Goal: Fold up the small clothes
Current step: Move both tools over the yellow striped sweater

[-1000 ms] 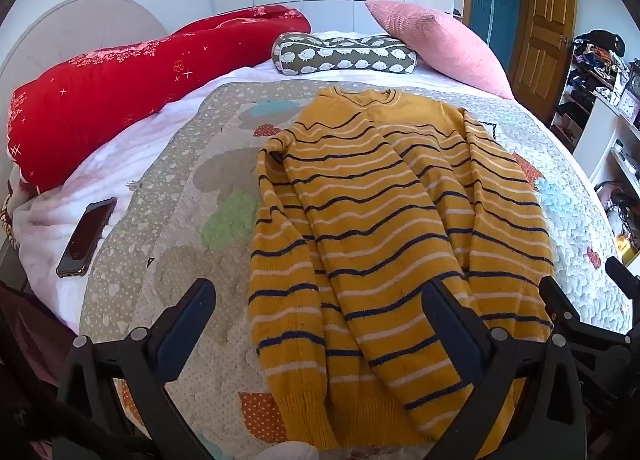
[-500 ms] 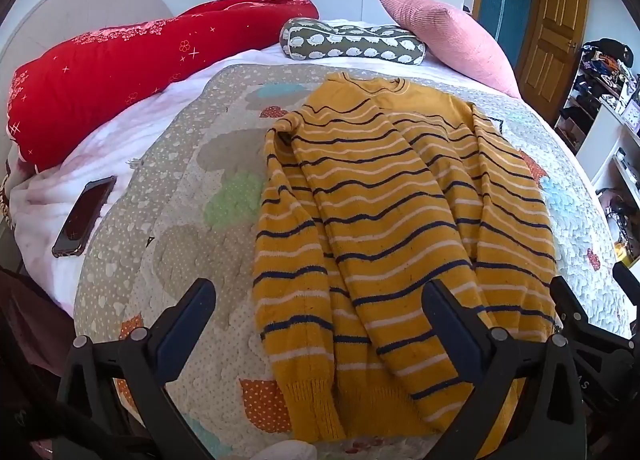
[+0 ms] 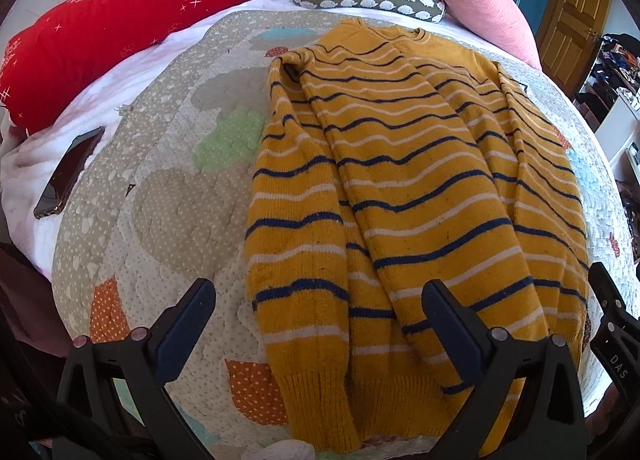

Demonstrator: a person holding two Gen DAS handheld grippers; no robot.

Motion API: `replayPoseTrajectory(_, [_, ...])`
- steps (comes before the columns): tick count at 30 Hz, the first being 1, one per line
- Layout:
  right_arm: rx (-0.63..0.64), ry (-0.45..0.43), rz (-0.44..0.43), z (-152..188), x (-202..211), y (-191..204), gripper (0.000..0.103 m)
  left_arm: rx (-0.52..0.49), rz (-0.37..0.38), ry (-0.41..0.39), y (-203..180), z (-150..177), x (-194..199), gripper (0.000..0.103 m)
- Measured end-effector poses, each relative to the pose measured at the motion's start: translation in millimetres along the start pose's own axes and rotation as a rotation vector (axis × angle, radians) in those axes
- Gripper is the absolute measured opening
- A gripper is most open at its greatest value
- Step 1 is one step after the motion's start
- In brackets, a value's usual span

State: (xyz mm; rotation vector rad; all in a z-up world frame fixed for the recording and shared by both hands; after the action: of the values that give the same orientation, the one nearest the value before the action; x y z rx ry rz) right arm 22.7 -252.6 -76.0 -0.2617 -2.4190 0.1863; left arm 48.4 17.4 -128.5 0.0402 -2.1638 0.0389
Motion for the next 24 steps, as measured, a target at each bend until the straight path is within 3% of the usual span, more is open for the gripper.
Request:
replayPoseTrajectory(7, [-0.040, 0.063, -0.021, 12.2, -16.0, -9.9, 0.103, 0.067, 0.055, 0.088, 6.8, 16.5, -23.2, 0.103])
replayPoseTrajectory(11, [-0.114, 0.151, -0.057, 28.7, -35.3, -21.1, 0.103, 0.069, 0.066, 0.077, 7.9, 20.8, -25.9, 0.103])
replayPoseTrajectory(15, [-0.255, 0.223, -0.154, 46.0, -49.3, -33.2, 0.103, 0.064, 0.061, 0.027, 7.1, 24.5, -24.1, 0.103])
replayPoseTrajectory(20, [-0.275, 0.220, -0.186, 49.0, -48.9, -31.7, 0.103, 0.095, 0.072, 0.011, 9.3, 26.5, -23.8, 0.103])
replayPoseTrajectory(24, [-0.335, 0.146, -0.214, 52.5, -44.8, -35.9, 0.103, 0.091, 0.084, 0.026, 9.5, 26.0, -22.1, 0.103])
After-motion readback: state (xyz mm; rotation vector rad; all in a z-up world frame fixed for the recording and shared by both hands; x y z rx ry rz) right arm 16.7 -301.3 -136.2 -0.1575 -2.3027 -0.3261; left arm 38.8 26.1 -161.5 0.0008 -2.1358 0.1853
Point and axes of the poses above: each gripper's, at about its wrist camera, not at the fingertips, and x roughly against the way its jaws point, y to its left, z to its underside, the point moved 8 cm from there along -x, roughly the way its jaws point, and after that the axes turned 5 degrees about -y, right-handed, at the moved point
